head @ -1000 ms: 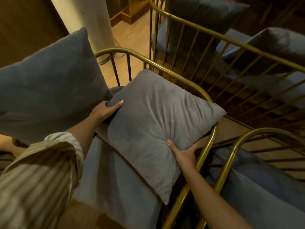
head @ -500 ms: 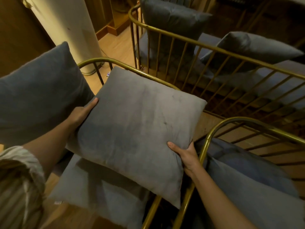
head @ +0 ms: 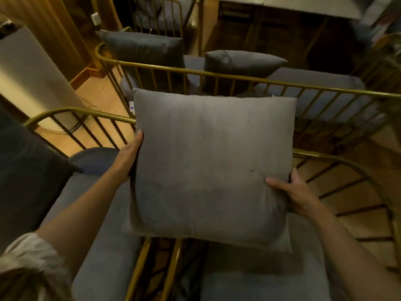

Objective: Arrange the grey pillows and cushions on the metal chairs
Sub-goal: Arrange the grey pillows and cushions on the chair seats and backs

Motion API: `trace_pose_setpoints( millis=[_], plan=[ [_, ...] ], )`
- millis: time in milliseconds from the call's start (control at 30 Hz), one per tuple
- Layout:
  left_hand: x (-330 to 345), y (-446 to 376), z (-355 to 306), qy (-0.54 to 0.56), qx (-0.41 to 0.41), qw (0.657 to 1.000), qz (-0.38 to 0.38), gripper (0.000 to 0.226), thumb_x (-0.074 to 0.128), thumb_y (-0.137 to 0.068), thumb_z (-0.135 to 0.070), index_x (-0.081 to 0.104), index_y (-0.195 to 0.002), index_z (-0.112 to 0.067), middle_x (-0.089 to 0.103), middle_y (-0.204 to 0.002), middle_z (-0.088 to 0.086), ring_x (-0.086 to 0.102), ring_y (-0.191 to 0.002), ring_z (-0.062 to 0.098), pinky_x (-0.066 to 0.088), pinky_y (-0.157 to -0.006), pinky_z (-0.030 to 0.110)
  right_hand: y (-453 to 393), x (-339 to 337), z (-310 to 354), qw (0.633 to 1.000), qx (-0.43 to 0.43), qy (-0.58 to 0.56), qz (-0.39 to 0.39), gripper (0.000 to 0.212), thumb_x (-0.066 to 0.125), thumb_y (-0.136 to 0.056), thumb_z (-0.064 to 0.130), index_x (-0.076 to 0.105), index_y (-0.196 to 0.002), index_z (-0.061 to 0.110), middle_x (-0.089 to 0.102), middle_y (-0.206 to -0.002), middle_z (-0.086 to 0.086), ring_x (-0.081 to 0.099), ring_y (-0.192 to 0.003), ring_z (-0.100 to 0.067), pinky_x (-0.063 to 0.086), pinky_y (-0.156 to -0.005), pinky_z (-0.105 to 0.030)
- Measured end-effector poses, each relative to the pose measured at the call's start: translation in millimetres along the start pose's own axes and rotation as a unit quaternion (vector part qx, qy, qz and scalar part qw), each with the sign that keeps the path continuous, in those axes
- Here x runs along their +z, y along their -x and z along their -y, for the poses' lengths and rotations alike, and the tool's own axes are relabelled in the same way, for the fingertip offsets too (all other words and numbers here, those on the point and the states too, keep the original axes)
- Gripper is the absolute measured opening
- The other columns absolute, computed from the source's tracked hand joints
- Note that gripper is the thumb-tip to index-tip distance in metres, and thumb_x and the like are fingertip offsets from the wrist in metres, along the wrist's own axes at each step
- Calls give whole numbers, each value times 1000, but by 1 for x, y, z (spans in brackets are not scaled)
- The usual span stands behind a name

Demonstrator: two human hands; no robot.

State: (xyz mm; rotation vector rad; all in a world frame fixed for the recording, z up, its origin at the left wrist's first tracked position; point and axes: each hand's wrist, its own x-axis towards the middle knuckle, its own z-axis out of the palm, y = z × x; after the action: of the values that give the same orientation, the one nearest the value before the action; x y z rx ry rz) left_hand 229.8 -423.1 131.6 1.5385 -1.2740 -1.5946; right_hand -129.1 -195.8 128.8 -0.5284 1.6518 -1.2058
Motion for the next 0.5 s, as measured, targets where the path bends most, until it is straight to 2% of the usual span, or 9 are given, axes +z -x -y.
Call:
trace_pose_setpoints(
  millis=[67,100,167,233,300,367,433,500],
  plan=[
    [53,6,-8,-10,23,999,25,53,49,-81,-75,70,-100,-30,74,-108,-4,71,-96,8,55,-92,34,-1,-42,9,998,-26,-36,-36,114,97,-33,48,53,-134,17,73,-113,4,71,-99,-15,61,-71,-24],
    [78,5,-10,-17,43,998,33,61,50,-72,-82,70,-103,-32,72,-114,-3,68,-105,12,52,-99,38,-2,-62,13,996,-38,-51,-66,108,96,-33,51,58,-128,18,76,-107,7,73,-97,-12,60,-69,-21],
    [122,5,-14,-27,75,996,51,72,51,-65,-88,66,-113,-36,68,-123,-4,62,-116,15,47,-105,39,-9,-96,17,988,-55,-90,-115,119,96,-28,57,56,-133,16,74,-119,3,71,-109,-16,59,-82,-27],
    [167,7,-22,-18,95,993,70,73,47,-76,-81,56,-127,-30,64,-125,-7,58,-119,14,46,-103,33,-15,-129,16,980,-76,-120,-136,128,96,-32,59,49,-143,16,66,-134,-1,65,-120,-20,54,-96,-34],
    [204,7,-29,5,83,994,78,80,51,-77,-78,47,-138,-25,60,-130,-6,55,-121,16,43,-106,34,-18,-151,16,977,-79,-132,-150,131,95,-31,61,47,-145,17,65,-134,1,64,-119,-17,54,-94,-32],
    [236,6,-31,7,58,995,84,103,61,-63,-80,36,-147,-27,51,-141,-5,49,-126,17,37,-110,36,-25,-173,18,973,-85,-137,-163,131,95,-30,62,46,-145,19,65,-131,4,66,-113,-12,56,-86,-26],
    [259,8,-30,10,54,995,89,110,64,-57,-73,30,-150,-26,45,-144,-5,44,-127,17,34,-108,36,-34,-191,20,970,-96,-152,-162,127,93,-32,63,46,-143,22,67,-124,9,68,-106,-6,57,-82,-24],
    [275,8,-24,18,48,995,89,113,68,-56,-69,27,-151,-26,41,-149,-3,40,-133,19,32,-112,39,-45,-204,20,968,-86,-171,-164,136,90,-29,68,40,-148,24,63,-124,11,65,-105,-5,54,-89,-28]
  ],
)
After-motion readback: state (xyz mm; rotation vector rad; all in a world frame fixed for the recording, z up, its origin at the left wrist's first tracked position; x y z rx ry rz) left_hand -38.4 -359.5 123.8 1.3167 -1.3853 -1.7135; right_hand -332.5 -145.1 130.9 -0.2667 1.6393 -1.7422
